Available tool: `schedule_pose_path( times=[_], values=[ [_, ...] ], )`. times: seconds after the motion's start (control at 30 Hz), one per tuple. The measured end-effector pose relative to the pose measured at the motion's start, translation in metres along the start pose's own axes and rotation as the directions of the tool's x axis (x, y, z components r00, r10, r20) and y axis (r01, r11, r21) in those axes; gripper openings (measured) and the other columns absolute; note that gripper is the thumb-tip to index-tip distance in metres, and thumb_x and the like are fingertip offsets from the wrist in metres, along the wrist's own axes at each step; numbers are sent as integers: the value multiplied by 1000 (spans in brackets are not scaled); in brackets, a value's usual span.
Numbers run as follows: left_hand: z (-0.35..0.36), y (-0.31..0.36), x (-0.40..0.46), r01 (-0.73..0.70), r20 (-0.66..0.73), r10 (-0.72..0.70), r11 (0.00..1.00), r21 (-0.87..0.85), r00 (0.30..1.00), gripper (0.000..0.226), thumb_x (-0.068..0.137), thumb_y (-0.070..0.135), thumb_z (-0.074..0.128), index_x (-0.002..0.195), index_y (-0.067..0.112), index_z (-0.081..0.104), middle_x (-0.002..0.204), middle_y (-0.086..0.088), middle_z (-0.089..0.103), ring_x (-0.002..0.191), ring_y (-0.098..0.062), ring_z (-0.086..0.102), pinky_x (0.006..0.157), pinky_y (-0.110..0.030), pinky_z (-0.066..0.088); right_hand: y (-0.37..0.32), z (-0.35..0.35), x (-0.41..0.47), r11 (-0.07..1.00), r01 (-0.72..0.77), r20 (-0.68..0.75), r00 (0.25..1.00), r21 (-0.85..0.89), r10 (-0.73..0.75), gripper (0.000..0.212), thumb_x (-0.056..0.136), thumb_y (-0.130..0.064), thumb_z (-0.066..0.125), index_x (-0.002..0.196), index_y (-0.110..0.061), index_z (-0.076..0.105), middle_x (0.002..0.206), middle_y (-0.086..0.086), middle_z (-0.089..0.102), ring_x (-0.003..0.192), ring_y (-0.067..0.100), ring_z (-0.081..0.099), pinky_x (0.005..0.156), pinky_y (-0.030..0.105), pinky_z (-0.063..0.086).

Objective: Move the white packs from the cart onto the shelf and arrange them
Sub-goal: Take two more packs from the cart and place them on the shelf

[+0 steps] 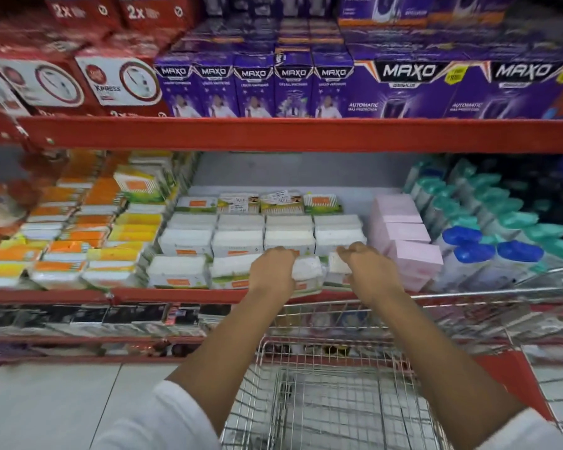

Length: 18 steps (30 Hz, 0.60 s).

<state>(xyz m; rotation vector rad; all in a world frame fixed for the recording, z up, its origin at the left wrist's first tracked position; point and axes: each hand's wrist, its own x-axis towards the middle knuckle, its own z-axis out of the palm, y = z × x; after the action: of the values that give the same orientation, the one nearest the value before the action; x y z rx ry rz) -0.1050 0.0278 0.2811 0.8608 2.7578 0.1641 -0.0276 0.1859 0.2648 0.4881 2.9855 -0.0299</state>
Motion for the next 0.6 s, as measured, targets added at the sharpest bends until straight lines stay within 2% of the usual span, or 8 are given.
schedule_pose_path(
  times=[0.1, 0.3, 0.43, 0.53, 0.57, 0.6],
  values=[
    [0, 5, 12, -20, -5, 20, 999, 27, 1000, 44, 87, 15, 67, 129, 13, 53, 123, -9, 57, 114, -26, 55, 87, -37, 51, 2, 1, 10, 1000, -2, 26, 1000, -26, 3, 63, 85, -4, 63, 140, -24, 42, 132, 4, 52, 118, 25, 53, 85, 41, 56],
    [7, 8, 34, -58, -2, 58, 995, 84, 998, 41, 85, 5, 67, 124, 13, 56, 119, -8, 58, 111, -26, 56, 81, -35, 51, 8, 11, 21, 1000, -15, 77, 997, -9, 16, 67, 86, -4, 64, 141, -34, 42, 136, 0, 54, 122, 24, 54, 88, 40, 55],
    [20, 5, 41, -84, 15, 84, 993, 79, 996, 46, 87, 5, 65, 130, 14, 52, 124, -8, 57, 114, -26, 55, 83, -36, 52, 9, 18, 23, 999, -21, 51, 999, 48, 19, 69, 85, 0, 61, 142, -35, 42, 139, -1, 53, 124, 23, 53, 91, 39, 54],
    [26, -5, 36, -124, -39, 122, 991, -41, 992, 54, 88, 16, 66, 138, 15, 45, 141, -7, 48, 127, -24, 47, 95, -36, 48, -1, 20, 15, 966, -91, -10, 995, 240, 97, 67, 89, -7, 59, 148, -27, 33, 154, 1, 37, 139, 22, 37, 109, 40, 41],
    [26, -9, 29, -142, -91, 129, 979, -144, 987, 59, 88, 23, 67, 141, 16, 42, 147, -6, 43, 133, -22, 41, 103, -36, 43, -11, 21, 7, 907, -122, -53, 986, 404, 156, 65, 92, -16, 59, 150, -23, 30, 156, 2, 32, 143, 22, 31, 114, 41, 35],
    [26, -12, 17, -155, -160, 112, 944, -290, 981, 62, 87, 30, 68, 142, 16, 41, 149, -4, 41, 136, -20, 38, 107, -35, 39, -26, 20, -3, 762, -156, -69, 965, 628, 255, 65, 94, -25, 60, 151, -20, 29, 157, 2, 30, 144, 22, 29, 116, 42, 31]
  ],
)
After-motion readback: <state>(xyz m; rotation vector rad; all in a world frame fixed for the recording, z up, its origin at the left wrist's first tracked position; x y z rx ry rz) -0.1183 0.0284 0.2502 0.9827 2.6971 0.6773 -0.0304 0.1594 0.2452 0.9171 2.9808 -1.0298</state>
